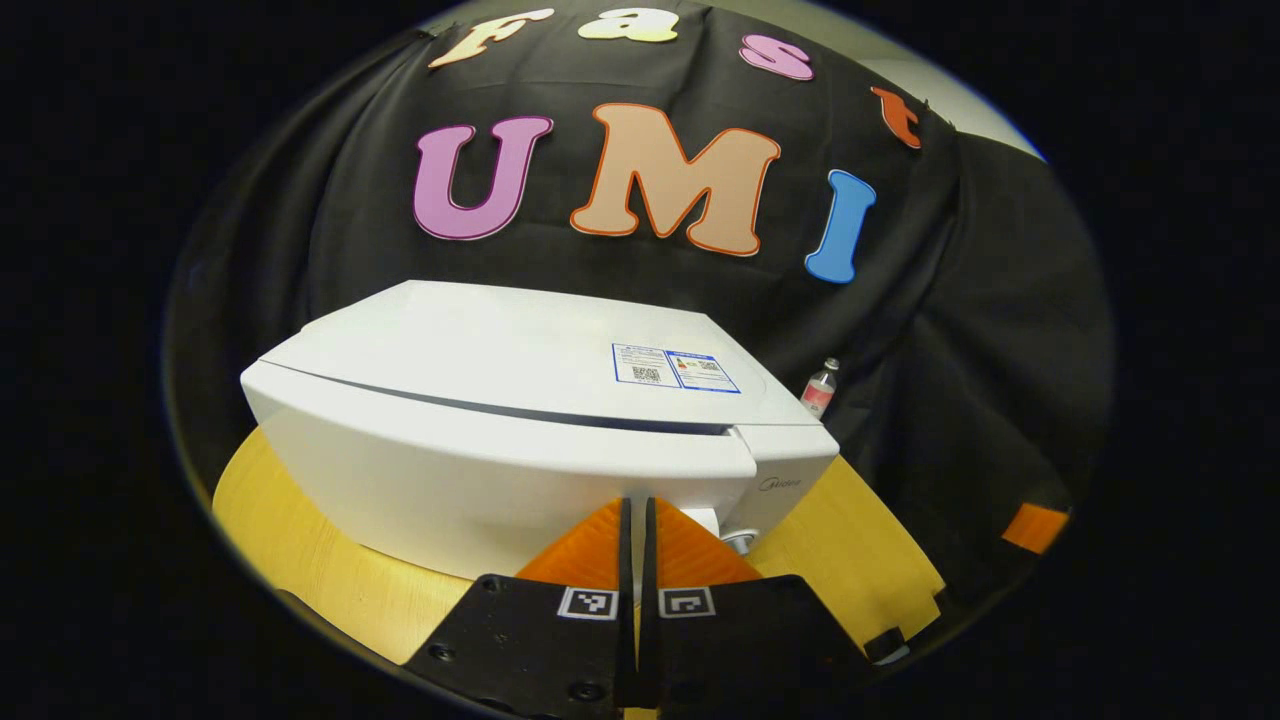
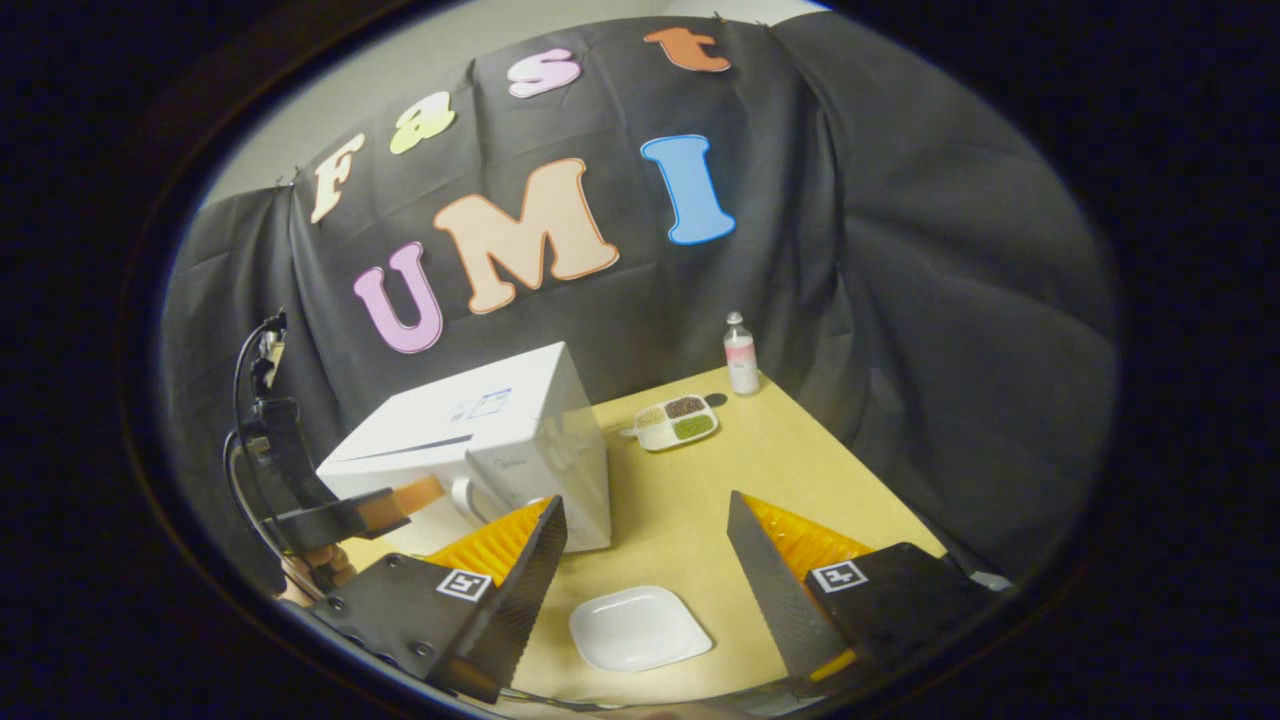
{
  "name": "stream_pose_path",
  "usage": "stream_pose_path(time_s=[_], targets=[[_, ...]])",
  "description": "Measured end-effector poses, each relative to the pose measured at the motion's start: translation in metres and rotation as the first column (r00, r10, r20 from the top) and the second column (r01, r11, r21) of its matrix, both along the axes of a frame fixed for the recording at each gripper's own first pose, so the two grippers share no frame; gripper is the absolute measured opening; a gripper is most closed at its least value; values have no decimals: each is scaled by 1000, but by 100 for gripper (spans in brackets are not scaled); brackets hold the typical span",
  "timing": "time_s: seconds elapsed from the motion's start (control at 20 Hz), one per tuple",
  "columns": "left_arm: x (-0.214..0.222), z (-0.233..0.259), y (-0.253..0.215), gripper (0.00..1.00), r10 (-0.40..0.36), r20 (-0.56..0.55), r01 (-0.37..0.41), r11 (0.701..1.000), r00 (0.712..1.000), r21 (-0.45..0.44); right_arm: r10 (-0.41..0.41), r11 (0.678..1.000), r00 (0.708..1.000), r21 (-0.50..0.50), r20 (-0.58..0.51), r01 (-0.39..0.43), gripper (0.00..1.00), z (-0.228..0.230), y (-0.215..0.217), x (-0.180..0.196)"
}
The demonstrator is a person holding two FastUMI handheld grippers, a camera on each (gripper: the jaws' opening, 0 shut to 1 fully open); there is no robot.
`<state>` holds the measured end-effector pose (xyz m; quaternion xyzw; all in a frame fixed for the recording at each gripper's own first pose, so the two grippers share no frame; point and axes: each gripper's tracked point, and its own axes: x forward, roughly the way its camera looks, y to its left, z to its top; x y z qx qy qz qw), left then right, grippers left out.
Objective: Open the microwave oven with the left hand, put the food in, and close the microwave oven.
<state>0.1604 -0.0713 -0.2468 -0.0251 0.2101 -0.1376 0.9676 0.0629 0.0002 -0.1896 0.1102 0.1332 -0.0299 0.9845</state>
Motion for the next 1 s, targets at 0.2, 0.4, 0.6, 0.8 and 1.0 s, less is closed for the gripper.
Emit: stream_pose_path(time_s=[0.2,0.4,0.6,0.8,1.0], targets=[[2,0,1,1,4,4,-4,1000,1000,-6,-4,1000,1000,-6,-9,4,91,-2,3,1],[5,2,2,1,24,7,-24,999,1000,-42,-21,1000,1000,-15,-5,21,91,0,1,0],[4,-2,1,1,24,-5,-24,997,1000,-70,-22,1000,1000,-20,-9,21,91,0,2,-2],[4,-1,1,1,29,2,-28,996,1000,-87,-19,999,1000,-27,-9,18,99,2,4,-3],[10,-7,-2,1,55,-14,-56,993,998,-103,-20,999,1000,-31,-9,20,91,2,0,-7]])
